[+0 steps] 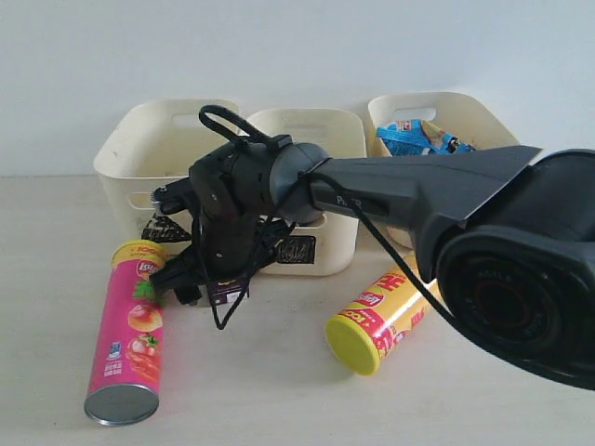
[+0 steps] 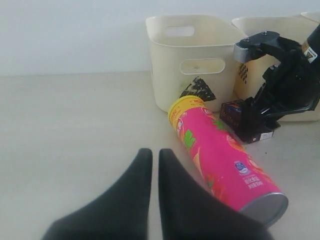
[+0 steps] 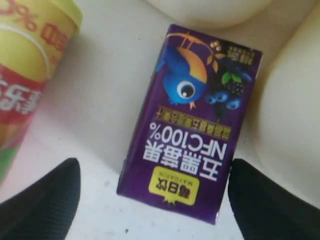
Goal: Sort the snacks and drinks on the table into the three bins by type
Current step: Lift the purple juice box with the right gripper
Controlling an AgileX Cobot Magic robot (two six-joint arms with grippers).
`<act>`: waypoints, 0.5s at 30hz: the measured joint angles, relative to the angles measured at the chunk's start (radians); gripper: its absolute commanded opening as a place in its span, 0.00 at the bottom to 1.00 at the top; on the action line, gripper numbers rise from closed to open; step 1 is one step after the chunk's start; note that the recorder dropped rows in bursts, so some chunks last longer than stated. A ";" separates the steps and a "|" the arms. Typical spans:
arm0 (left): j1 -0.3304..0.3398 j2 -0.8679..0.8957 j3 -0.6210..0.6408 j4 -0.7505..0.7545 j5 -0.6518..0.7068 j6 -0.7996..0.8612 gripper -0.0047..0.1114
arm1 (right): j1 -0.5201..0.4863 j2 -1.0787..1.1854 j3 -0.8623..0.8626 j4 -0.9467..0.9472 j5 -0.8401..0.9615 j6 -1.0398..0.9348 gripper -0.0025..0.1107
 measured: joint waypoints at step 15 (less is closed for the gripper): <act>0.000 0.000 0.000 0.000 0.000 0.000 0.08 | -0.002 0.041 -0.006 -0.034 -0.017 0.033 0.02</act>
